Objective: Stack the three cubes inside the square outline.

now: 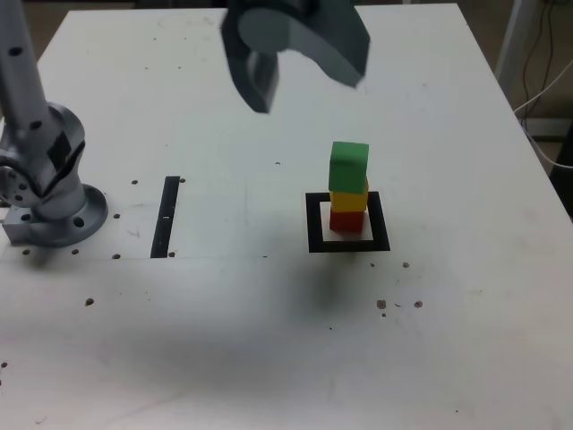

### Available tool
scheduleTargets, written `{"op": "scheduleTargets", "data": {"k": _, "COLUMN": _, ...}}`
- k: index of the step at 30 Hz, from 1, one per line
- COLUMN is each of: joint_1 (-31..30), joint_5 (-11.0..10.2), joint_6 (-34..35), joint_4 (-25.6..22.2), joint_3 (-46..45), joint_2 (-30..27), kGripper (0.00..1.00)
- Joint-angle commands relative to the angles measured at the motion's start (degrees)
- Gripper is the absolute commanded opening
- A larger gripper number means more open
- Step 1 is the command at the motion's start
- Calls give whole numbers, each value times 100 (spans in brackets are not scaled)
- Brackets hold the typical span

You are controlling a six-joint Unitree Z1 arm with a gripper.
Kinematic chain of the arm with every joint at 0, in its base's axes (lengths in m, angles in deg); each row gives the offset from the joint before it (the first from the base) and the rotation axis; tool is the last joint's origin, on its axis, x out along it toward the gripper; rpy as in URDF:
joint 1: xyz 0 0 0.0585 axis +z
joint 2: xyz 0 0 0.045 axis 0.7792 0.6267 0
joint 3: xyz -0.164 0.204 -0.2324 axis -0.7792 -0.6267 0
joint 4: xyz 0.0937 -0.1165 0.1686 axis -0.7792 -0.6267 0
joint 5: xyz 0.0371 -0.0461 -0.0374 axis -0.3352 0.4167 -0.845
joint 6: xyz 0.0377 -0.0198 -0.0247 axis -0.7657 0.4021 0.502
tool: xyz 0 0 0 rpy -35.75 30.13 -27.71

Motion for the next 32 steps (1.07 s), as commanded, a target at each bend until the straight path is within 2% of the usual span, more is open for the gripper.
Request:
{"op": "scheduleTargets", "data": {"k": 1, "joint_1": 19, "joint_5": 26, "joint_6": -61, "joint_4": -42, "joint_3": -124, "joint_2": -189, "kGripper": 99}}
{"op": "scheduleTargets", "data": {"k": 9, "joint_1": 35, "joint_5": -61, "joint_6": -110, "joint_4": -54, "joint_3": -1245, "joint_2": -1129, "kGripper": 99}}
{"op": "scheduleTargets", "data": {"k": 16, "joint_1": 35, "joint_5": 275, "joint_6": 111, "joint_4": -59, "joint_3": -2319, "joint_2": -1356, "kGripper": 100}}
{"op": "scheduleTargets", "data": {"k": 19, "joint_1": 66, "joint_5": 197, "joint_6": 263, "joint_4": -63, "joint_3": -2518, "joint_2": -1354, "kGripper": 100}}
{"op": "scheduleTargets", "data": {"k": 23, "joint_1": 200, "joint_5": -103, "joint_6": 378, "joint_4": 4, "joint_3": -2693, "joint_2": -1343, "kGripper": 100}}
{"op": "scheduleTargets", "data": {"k": 26, "joint_1": 303, "joint_5": -233, "joint_6": 480, "joint_4": 92, "joint_3": -2896, "joint_2": -1348, "kGripper": 100}}
{"op": "scheduleTargets", "data": {"k": 29, "joint_1": 384, "joint_5": -198, "joint_6": 550, "joint_4": 266, "joint_3": -3197, "joint_2": -1353, "kGripper": 100}}
{"op": "scheduleTargets", "data": {"k": 32, "joint_1": 438, "joint_5": -68, "joint_6": 538, "joint_4": 643, "joint_3": -3568, "joint_2": -1301, "kGripper": 99}}
